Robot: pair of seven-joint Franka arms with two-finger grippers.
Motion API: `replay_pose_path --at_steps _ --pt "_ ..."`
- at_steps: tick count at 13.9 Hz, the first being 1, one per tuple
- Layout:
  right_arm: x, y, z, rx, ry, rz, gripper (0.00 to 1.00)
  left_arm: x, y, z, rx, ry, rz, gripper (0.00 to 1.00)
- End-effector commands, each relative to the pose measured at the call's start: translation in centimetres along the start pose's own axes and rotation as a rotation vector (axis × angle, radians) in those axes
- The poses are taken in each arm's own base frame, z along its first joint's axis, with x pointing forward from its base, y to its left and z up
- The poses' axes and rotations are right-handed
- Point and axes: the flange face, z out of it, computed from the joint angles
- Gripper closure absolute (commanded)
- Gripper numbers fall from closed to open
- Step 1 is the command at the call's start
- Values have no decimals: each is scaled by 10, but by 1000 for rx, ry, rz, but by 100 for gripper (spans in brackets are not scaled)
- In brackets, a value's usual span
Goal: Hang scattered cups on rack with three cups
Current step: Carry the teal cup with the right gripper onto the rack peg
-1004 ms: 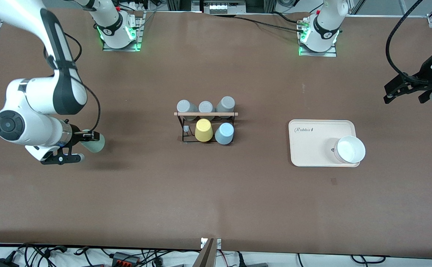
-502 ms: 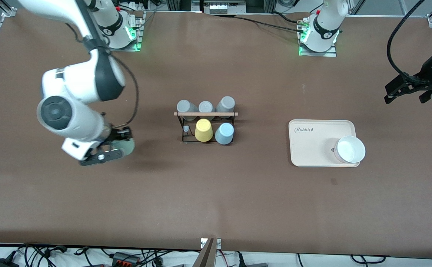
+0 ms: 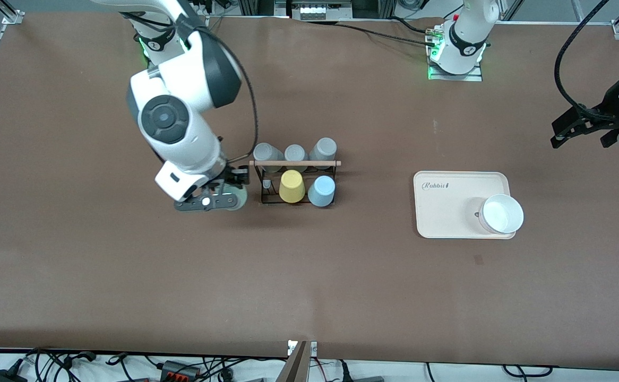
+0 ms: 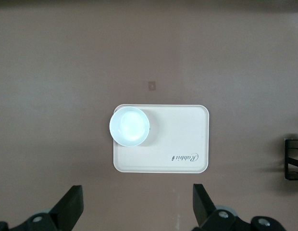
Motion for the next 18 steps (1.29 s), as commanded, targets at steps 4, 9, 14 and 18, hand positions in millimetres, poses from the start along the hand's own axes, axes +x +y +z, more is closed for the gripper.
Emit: replay_pose_path --at_steps 4,9,14,18 --pt "-1 -47 32 36 -41 79 73 -8 -2 -3 -8 0 -2 0" --pt "-3 -51 52 56 -91 93 73 -8 -2 -3 -8 0 -2 0" --pt "-5 -46 68 15 -128 90 73 -8 -2 -1 -8 -5 -4 0" --pt "-3 -47 92 0 -150 93 73 -9 -2 0 -8 -14 -4 0"
